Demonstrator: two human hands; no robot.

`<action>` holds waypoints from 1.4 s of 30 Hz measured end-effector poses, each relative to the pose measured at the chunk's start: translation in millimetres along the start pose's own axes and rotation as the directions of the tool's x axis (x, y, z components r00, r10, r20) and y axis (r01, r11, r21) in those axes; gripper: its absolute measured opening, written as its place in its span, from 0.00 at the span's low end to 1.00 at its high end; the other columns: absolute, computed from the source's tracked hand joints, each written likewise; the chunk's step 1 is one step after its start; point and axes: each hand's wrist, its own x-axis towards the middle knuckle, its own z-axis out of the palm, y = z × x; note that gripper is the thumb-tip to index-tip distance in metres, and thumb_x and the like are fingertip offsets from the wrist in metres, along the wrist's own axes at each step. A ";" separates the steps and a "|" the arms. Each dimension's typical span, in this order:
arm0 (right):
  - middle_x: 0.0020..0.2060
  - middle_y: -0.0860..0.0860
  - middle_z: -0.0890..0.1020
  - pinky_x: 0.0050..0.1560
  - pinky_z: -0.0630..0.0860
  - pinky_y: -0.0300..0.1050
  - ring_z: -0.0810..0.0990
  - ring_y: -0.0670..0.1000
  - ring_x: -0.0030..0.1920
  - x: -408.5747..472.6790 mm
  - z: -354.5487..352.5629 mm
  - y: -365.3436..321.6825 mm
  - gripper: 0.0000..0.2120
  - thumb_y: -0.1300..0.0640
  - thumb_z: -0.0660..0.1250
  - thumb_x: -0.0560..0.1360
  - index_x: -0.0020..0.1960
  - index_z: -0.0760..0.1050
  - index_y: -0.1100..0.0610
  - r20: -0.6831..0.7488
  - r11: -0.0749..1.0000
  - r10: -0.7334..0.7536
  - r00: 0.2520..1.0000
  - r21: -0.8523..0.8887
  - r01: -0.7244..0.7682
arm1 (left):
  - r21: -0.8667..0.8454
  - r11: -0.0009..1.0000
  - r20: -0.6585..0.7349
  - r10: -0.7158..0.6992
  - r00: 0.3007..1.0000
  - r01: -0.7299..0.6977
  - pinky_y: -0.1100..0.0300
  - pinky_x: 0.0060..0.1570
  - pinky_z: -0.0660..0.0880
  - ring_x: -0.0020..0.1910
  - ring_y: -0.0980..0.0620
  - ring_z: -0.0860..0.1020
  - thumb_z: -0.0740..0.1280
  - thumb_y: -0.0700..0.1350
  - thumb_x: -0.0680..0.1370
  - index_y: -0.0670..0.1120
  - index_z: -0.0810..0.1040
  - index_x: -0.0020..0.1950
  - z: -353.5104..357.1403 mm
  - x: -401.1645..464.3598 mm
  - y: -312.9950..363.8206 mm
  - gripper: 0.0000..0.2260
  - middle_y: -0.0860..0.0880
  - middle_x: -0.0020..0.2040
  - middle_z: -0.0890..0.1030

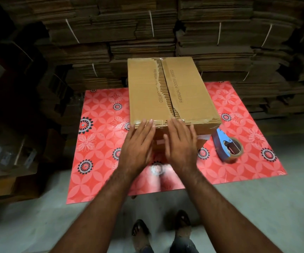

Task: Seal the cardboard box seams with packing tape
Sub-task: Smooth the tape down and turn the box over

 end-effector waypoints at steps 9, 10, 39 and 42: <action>0.62 0.55 0.81 0.69 0.66 0.51 0.78 0.54 0.65 35.4 45.8 43.7 0.16 0.54 0.59 0.83 0.63 0.80 0.59 -0.058 0.974 -0.138 0.989 0.174 0.146 | -0.083 0.997 -0.115 -0.006 0.993 -0.003 0.44 0.71 0.66 0.68 0.42 0.76 0.62 0.41 0.82 0.39 0.80 0.65 37.9 34.9 -16.5 0.15 0.42 0.67 0.79; 0.63 0.55 0.81 0.70 0.66 0.50 0.78 0.53 0.66 33.8 47.6 46.2 0.16 0.54 0.59 0.83 0.64 0.80 0.59 -0.070 0.969 -0.154 0.986 0.186 0.165 | -0.081 0.997 -0.129 0.003 0.992 -0.013 0.45 0.71 0.67 0.68 0.43 0.76 0.62 0.41 0.82 0.39 0.79 0.66 38.9 33.6 -18.4 0.14 0.42 0.67 0.79; 0.68 0.56 0.76 0.71 0.66 0.52 0.73 0.56 0.70 40.7 24.5 113.7 0.21 0.62 0.64 0.77 0.70 0.74 0.60 0.080 0.931 -0.350 0.933 0.140 0.337 | -0.154 0.985 0.002 0.077 0.997 -0.075 0.50 0.73 0.65 0.69 0.42 0.75 0.68 0.34 0.76 0.39 0.76 0.69 47.9 56.7 18.2 0.21 0.41 0.69 0.76; 0.66 0.56 0.79 0.68 0.69 0.53 0.76 0.56 0.68 40.4 20.8 122.5 0.20 0.54 0.64 0.78 0.67 0.76 0.61 0.046 0.932 -0.341 0.939 0.146 0.331 | -0.180 0.982 0.070 0.066 0.995 -0.053 0.49 0.73 0.64 0.71 0.43 0.73 0.70 0.34 0.74 0.39 0.75 0.70 43.7 60.1 16.2 0.24 0.42 0.70 0.76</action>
